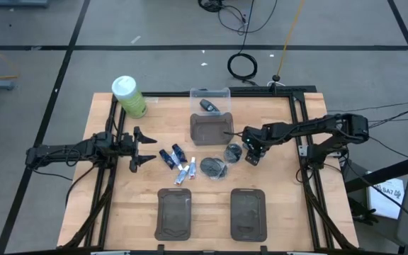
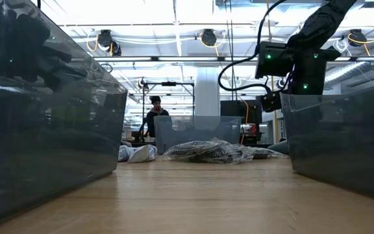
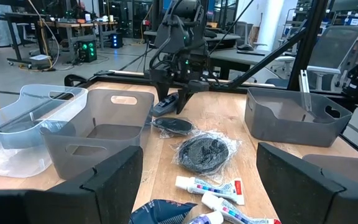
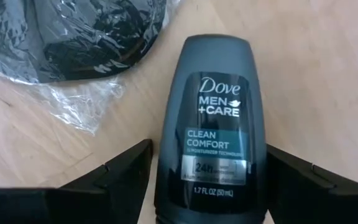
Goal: Pick & Place Travel size toiletries
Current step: Put the black deodorant into the transparent bin
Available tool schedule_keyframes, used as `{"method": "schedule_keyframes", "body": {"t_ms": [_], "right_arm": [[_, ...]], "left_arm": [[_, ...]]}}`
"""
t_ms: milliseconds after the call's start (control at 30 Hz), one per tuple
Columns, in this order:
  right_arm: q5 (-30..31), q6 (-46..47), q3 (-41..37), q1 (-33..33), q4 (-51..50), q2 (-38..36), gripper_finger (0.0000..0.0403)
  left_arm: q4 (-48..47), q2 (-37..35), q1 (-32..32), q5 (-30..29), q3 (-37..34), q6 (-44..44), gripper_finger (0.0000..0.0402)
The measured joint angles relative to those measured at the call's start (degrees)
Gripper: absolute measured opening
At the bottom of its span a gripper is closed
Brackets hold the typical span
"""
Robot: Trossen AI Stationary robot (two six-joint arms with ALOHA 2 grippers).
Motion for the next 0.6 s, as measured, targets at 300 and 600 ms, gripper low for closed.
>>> {"method": "schedule_keyframes", "body": {"t_ms": [300, 600], "right_arm": [[0.01, 0.03, 0.00, 0.00, -0.42, 0.00, 0.0263], [-0.05, 0.01, 0.00, 0.00, -0.89, 0.00, 0.0263]], "left_arm": [[0.02, -0.01, 0.02, 0.01, -0.01, 0.00, 0.0306], [0.01, 0.01, 0.02, 0.01, 0.01, 0.00, 0.0306]]}}
